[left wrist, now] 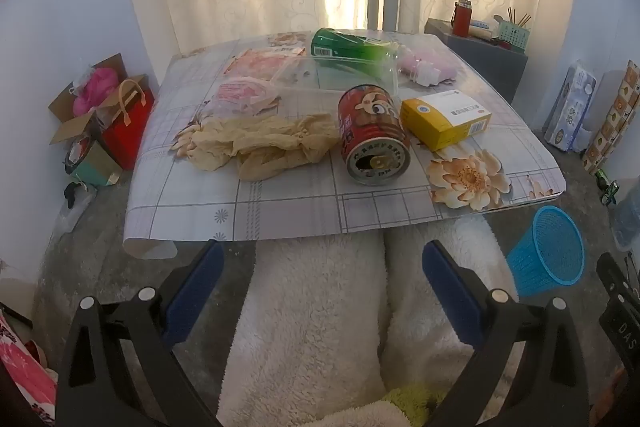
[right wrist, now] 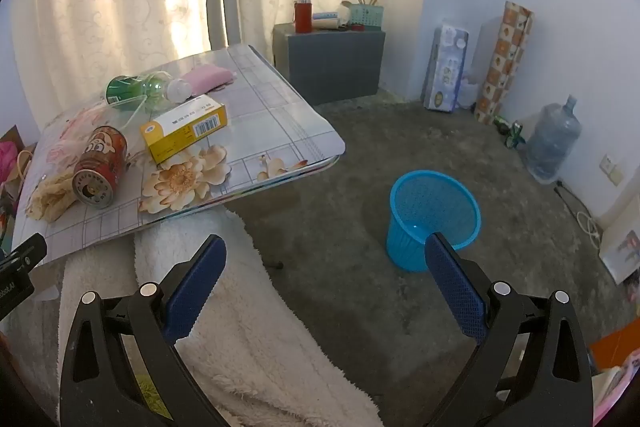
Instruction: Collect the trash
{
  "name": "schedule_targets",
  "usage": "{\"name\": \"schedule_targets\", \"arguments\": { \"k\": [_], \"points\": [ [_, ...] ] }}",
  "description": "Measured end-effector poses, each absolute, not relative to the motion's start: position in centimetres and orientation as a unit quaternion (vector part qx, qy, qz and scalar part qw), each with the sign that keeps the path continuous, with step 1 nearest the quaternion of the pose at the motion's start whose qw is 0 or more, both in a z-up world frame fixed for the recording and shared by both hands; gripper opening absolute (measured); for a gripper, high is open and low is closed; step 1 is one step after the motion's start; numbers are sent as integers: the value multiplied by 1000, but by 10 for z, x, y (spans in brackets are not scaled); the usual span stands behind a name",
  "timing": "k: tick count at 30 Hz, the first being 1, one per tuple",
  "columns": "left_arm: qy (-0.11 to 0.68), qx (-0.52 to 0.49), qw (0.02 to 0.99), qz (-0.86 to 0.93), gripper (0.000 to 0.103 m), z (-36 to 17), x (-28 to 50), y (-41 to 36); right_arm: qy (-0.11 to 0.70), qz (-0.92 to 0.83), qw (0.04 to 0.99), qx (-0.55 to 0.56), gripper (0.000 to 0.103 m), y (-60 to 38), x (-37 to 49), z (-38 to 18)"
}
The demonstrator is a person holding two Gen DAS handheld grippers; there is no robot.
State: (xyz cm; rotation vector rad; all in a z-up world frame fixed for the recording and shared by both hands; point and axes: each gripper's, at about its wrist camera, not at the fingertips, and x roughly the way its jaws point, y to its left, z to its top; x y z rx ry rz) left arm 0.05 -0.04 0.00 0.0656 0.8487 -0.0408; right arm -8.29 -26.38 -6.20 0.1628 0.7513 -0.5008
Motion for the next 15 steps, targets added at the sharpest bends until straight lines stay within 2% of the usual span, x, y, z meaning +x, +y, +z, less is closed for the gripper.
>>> {"name": "schedule_targets", "arguments": {
  "k": [15],
  "points": [
    [412, 30, 910, -20, 97, -2, -2, 0, 364, -243, 896, 77, 95, -264, -81, -63]
  ]
}}
